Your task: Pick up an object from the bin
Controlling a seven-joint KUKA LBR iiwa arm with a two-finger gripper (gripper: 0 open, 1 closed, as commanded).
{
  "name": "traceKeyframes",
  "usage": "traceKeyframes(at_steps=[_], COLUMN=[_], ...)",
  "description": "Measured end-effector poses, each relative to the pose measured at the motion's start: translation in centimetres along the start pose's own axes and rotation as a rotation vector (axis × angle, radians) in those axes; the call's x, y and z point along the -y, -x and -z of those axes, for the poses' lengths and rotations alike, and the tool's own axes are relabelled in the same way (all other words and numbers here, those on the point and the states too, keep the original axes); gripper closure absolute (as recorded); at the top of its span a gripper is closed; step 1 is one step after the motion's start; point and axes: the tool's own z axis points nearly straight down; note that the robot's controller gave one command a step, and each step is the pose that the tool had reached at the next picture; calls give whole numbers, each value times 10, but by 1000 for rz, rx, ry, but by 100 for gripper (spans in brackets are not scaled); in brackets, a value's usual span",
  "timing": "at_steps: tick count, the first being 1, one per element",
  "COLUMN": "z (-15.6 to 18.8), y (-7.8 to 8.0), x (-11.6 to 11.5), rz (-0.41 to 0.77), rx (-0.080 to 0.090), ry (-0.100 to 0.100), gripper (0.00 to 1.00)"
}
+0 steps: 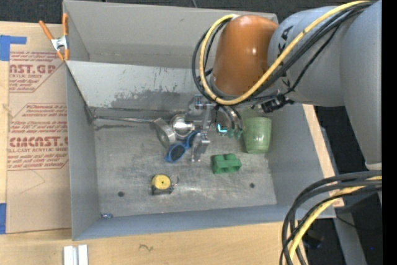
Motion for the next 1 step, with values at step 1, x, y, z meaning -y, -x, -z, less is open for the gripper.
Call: traceKeyframes(at_steps=[1], z=[-64], y=[9], x=[-2], rz=[122], rx=[15], ry=[-1], gripper=[0])
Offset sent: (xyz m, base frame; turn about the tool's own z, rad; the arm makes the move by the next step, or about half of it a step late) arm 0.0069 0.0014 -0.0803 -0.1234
